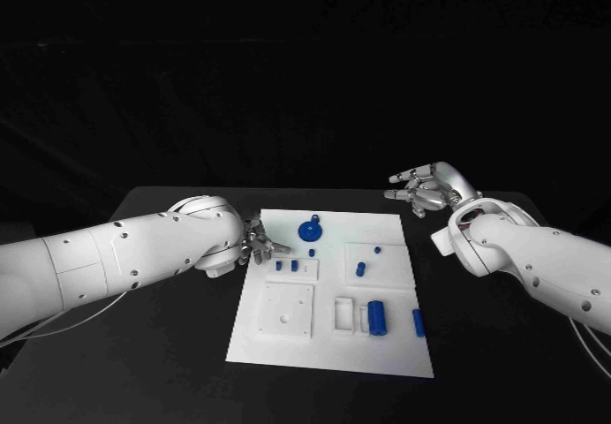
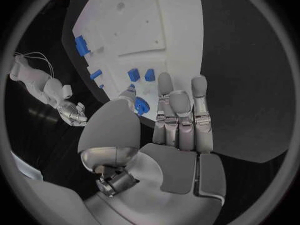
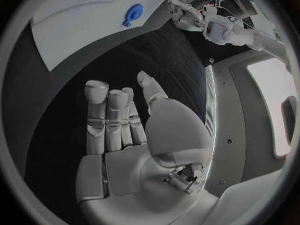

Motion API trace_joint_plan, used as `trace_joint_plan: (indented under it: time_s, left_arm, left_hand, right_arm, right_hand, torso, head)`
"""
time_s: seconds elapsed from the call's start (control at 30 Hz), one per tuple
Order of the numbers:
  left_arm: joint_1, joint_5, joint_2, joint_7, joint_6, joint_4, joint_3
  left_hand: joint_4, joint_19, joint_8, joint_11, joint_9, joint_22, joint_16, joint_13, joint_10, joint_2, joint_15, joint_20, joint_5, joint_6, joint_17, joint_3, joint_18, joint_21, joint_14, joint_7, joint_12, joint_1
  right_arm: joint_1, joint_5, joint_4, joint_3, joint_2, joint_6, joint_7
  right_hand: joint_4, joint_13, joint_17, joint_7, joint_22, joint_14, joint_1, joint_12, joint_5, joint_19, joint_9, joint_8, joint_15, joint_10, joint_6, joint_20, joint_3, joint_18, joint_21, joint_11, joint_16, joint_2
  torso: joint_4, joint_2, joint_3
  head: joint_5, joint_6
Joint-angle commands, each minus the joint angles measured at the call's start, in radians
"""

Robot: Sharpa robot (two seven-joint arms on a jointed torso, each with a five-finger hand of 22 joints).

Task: Assemble the parts on the task board

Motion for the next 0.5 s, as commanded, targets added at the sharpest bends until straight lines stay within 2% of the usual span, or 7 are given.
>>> trace_joint_plan:
  time_s: [0.03,0.1,0.17,0.3,0.33,0.37,0.5]
  left_arm:
    - [0.003,0.023,-0.004,0.065,-0.090,0.006,0.010]
    - [0.005,0.039,-0.007,0.119,-0.132,0.010,0.015]
    - [0.007,0.058,-0.009,0.187,-0.177,0.015,0.018]
    - [0.008,0.040,-0.006,0.342,-0.259,0.026,0.020]
    - [0.008,0.016,-0.004,0.384,-0.279,0.028,0.020]
    - [0.008,-0.014,0.000,0.422,-0.298,0.029,0.019]
    - [0.008,-0.108,0.015,0.514,-0.343,0.029,0.014]
  left_hand:
    - [-0.074,0.000,-0.024,0.009,-0.036,0.015,-0.012,-0.017,-0.014,0.057,0.008,0.008,0.112,-0.019,-0.003,-0.001,-0.005,-0.012,-0.003,0.009,-0.025,0.130]
    - [-0.151,-0.022,-0.030,0.019,-0.061,0.008,-0.037,-0.037,-0.047,0.072,0.017,0.014,0.126,-0.031,-0.012,0.015,-0.007,-0.034,-0.032,0.013,-0.058,0.239]
    - [-0.216,-0.032,-0.060,0.040,-0.106,0.006,-0.050,-0.081,-0.106,0.079,0.030,0.021,0.126,-0.068,-0.017,0.064,-0.004,-0.047,-0.045,0.041,-0.130,0.328]
    - [-0.332,-0.057,-0.101,0.067,-0.253,0.024,-0.077,-0.187,-0.129,0.033,0.052,0.045,0.102,-0.052,-0.030,0.121,0.023,-0.054,-0.074,0.083,-0.247,0.404]
    - [-0.351,-0.066,-0.108,0.072,-0.285,0.024,-0.087,-0.193,-0.130,0.024,0.057,0.050,0.088,-0.045,-0.034,0.125,0.026,-0.053,-0.082,0.084,-0.269,0.406]
    - [-0.369,-0.072,-0.111,0.075,-0.306,0.025,-0.098,-0.193,-0.131,0.017,0.061,0.053,0.046,-0.043,-0.040,0.127,0.029,-0.052,-0.085,0.083,-0.288,0.415]
    - [-0.401,-0.079,-0.111,0.082,-0.362,0.024,-0.113,-0.193,-0.120,0.008,0.067,0.061,0.005,-0.023,-0.049,0.124,0.039,-0.042,-0.077,0.074,-0.344,0.411]
  right_arm:
    - [-0.001,-0.006,0.000,0.001,-0.002,0.010,0.006]
    - [-0.001,-0.005,-0.001,0.001,-0.003,0.009,0.007]
    - [-0.001,-0.004,-0.002,0.001,-0.005,0.008,0.008]
    - [-0.001,-0.004,-0.008,0.001,-0.008,0.005,0.012]
    - [-0.001,-0.004,-0.010,0.001,-0.008,0.004,0.013]
    - [-0.001,-0.004,-0.012,0.001,-0.008,0.003,0.015]
    - [-0.001,-0.003,-0.015,0.001,-0.007,0.001,0.019]
  right_hand:
    - [-0.006,0.000,-0.001,0.002,0.068,-0.002,0.002,0.005,-0.003,0.029,-0.001,-0.004,-0.002,-0.006,-0.001,-0.001,-0.002,0.009,-0.004,-0.004,0.002,0.011]
    - [-0.005,0.000,-0.002,0.002,0.067,-0.002,0.002,0.005,-0.001,0.028,-0.001,-0.004,-0.002,-0.005,-0.001,-0.001,-0.002,0.009,-0.006,-0.004,0.001,0.012]
    - [-0.005,0.000,-0.002,0.002,0.067,-0.002,0.002,0.005,-0.001,0.028,-0.001,-0.004,-0.002,-0.005,-0.001,-0.001,-0.002,0.009,-0.006,-0.004,0.001,0.012]
    - [-0.006,-0.004,-0.010,0.002,0.064,-0.009,-0.001,-0.002,0.002,0.023,-0.001,-0.004,-0.001,-0.010,-0.002,0.000,-0.001,0.010,-0.022,-0.004,-0.009,0.009]
    - [-0.005,-0.008,-0.011,0.002,0.064,-0.010,-0.002,-0.005,0.003,0.022,-0.001,-0.004,-0.001,-0.008,-0.002,0.000,0.000,0.010,-0.024,-0.004,-0.010,0.008]
    - [-0.004,-0.011,-0.012,0.002,0.064,-0.011,-0.003,-0.007,0.006,0.022,-0.001,-0.004,-0.001,-0.008,-0.002,0.000,0.000,0.010,-0.025,-0.004,-0.010,0.008]
    - [-0.004,-0.045,-0.018,0.002,0.062,-0.016,-0.003,-0.036,0.009,0.020,-0.001,-0.005,-0.001,0.002,-0.002,0.000,0.002,0.010,-0.037,-0.006,-0.017,0.005]
  torso:
    - [0.0004,0.000,-0.0006]
    - [0.0004,0.000,-0.0009]
    - [0.0004,0.000,-0.0009]
    - [0.0012,0.000,-0.0007]
    - [0.0012,0.000,-0.0006]
    - [0.0011,0.000,-0.0005]
    - [-0.0015,0.001,-0.0002]
  head:
    - [-0.005,0.006]
    - [-0.007,0.010]
    - [-0.010,0.014]
    - [-0.018,0.022]
    - [-0.018,0.024]
    - [-0.019,0.028]
    - [-0.020,0.034]
